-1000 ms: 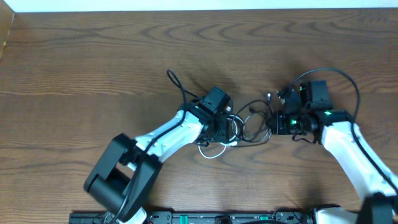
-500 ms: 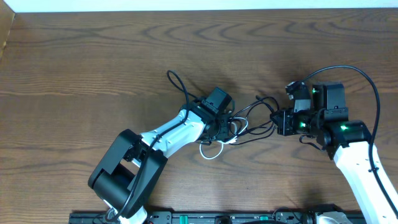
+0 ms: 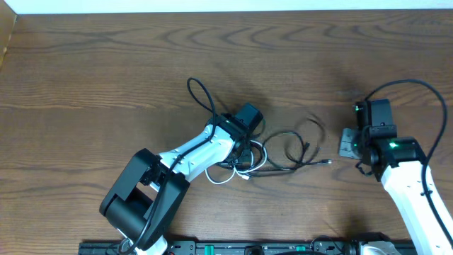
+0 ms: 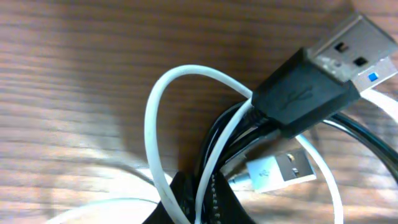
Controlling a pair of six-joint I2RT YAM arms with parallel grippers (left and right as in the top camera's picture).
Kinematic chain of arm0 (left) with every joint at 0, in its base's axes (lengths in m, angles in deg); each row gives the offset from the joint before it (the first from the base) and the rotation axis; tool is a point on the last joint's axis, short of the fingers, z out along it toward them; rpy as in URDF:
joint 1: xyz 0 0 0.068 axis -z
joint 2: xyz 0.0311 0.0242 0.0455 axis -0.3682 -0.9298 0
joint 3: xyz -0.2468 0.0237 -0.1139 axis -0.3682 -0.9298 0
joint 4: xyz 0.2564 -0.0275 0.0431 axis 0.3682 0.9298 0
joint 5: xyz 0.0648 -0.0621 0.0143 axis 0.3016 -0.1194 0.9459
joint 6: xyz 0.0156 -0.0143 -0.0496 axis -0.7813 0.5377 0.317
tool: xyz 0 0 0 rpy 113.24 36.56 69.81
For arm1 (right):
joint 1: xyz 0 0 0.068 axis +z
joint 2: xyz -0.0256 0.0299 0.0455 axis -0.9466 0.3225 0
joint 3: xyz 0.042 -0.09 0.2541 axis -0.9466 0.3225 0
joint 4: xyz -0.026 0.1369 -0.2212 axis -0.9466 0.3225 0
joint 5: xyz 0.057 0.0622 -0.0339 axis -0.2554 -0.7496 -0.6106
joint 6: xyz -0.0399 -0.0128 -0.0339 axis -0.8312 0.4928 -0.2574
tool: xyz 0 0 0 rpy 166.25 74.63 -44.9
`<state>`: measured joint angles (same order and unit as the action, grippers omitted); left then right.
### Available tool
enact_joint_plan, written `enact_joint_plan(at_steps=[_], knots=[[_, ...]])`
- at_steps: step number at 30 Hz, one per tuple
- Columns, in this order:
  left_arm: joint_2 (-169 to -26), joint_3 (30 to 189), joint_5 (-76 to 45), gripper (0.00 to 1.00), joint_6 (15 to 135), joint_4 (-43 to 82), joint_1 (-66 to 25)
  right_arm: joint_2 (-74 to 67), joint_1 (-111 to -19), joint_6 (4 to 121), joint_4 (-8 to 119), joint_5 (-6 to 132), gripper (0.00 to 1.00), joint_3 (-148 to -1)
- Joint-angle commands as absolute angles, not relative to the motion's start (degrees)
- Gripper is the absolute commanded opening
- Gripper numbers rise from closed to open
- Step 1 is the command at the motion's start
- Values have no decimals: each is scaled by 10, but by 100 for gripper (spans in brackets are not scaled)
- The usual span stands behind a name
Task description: Untangle cables
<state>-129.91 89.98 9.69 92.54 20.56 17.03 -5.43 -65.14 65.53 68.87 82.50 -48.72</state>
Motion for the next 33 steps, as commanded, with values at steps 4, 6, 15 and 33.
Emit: enact_joint_plan(at_steps=[4,6,15,33], knots=[[-1311,888,146,8,920,212,164,-60,-659,693,687,818,21,-497],[-1311,888,146,8,920,212,164,-60,-659,692,687,772,20,-497],[-1311,888,146,7,920,207,164,-29,-658,584,678,561,41,-497],[-1311,888,144,8,920,201,164,155,-529,406,559,362,53,-497]])
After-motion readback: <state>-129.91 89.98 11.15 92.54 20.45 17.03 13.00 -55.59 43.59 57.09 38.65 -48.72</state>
